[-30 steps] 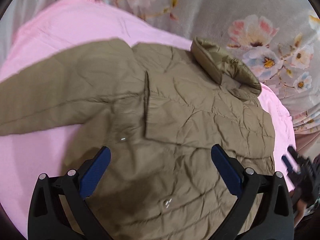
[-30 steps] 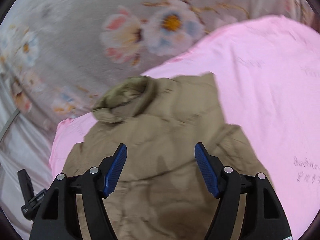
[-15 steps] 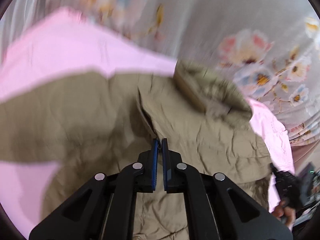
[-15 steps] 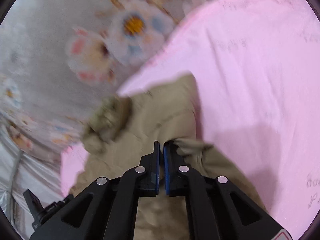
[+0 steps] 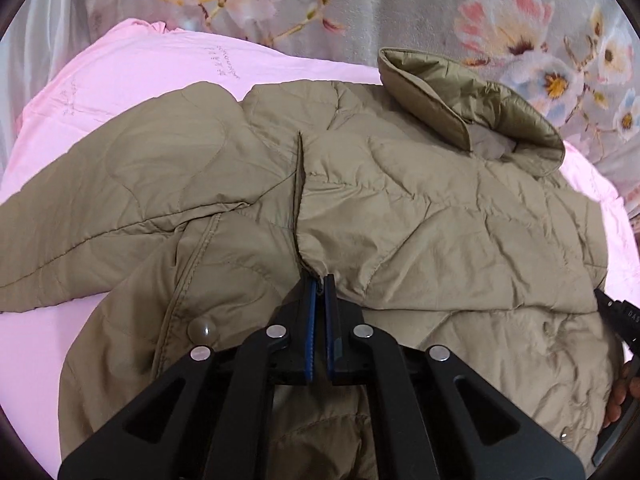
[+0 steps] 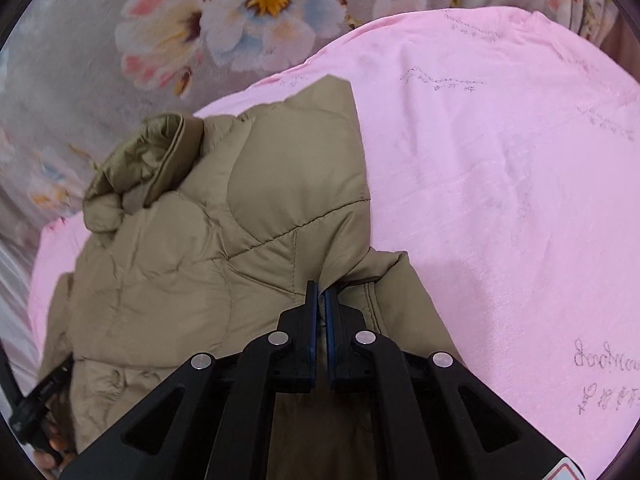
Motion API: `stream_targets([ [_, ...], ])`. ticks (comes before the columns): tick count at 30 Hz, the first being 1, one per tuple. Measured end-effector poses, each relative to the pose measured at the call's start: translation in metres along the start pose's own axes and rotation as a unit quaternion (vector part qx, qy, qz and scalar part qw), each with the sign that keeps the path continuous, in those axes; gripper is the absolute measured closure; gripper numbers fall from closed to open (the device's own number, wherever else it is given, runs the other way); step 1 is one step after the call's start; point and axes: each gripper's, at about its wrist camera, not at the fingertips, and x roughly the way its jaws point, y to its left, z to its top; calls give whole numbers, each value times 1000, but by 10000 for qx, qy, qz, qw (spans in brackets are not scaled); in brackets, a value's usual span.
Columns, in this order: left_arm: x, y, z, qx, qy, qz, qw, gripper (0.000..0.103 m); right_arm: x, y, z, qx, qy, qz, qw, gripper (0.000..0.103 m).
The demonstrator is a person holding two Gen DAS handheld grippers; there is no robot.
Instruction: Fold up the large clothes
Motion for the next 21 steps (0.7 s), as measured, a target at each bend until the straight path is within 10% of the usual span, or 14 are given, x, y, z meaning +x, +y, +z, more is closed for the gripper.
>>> stream_targets([
  [17,-76,14,-53,-85,-123,209,9997,97,-55,-2,-52,-140,284,44,9995,90],
  [21,-121,6,-23,34,-682,283,9973,91,-115,17,-43,-435,-499,-63,9978,81],
])
